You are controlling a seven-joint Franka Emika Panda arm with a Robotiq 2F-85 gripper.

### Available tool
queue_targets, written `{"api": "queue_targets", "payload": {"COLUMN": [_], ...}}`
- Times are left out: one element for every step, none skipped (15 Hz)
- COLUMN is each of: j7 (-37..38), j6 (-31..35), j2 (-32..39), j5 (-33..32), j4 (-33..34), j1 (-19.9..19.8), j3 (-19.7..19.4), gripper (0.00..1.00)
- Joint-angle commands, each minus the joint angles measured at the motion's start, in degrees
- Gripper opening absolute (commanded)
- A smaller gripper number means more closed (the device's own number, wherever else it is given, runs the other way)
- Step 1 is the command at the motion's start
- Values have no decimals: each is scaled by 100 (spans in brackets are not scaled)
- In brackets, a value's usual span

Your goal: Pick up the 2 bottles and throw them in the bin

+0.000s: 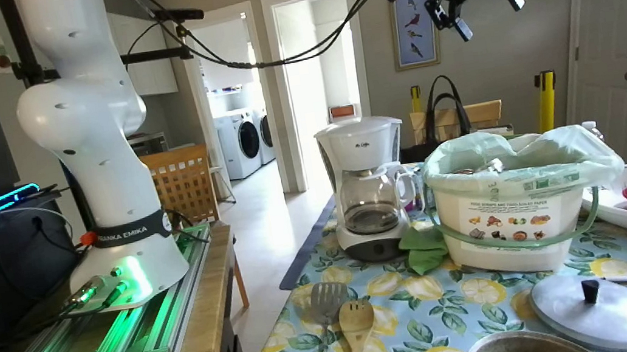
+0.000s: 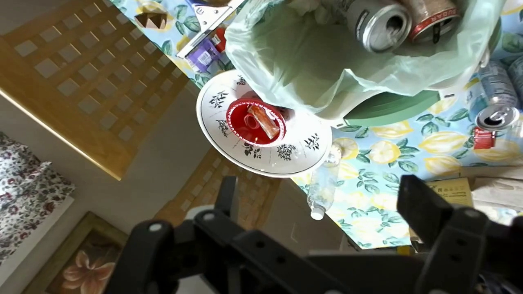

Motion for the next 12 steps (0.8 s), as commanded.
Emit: {"api": "queue_targets", "payload": {"j7": [-220,-217,-193,-168,-68,38,69,252,376,409,481,604], "j6": [27,8,-40,-145,-334,-467,-621,-770,-994,-1175,-1379,-1519], "j2": [72,64,55,44,10,-15,-55,-93,-122,-182,-242,-293], "j5": [224,244,244,253,228,182,179,-1,-85,-84,-134,-219], "j4": [113,109,111,125,134,131,114,96,99,50,5,-38], "j1": [-73,-74,-74,-75,-72,-69,-70,-60,-56,-60,-61,-61], "j3": [76,75,71,69,56,40,37,3,-16,-18,-27,-43], "gripper": [100,100,100,100,100,100,100,100,100,100,100,100]}}
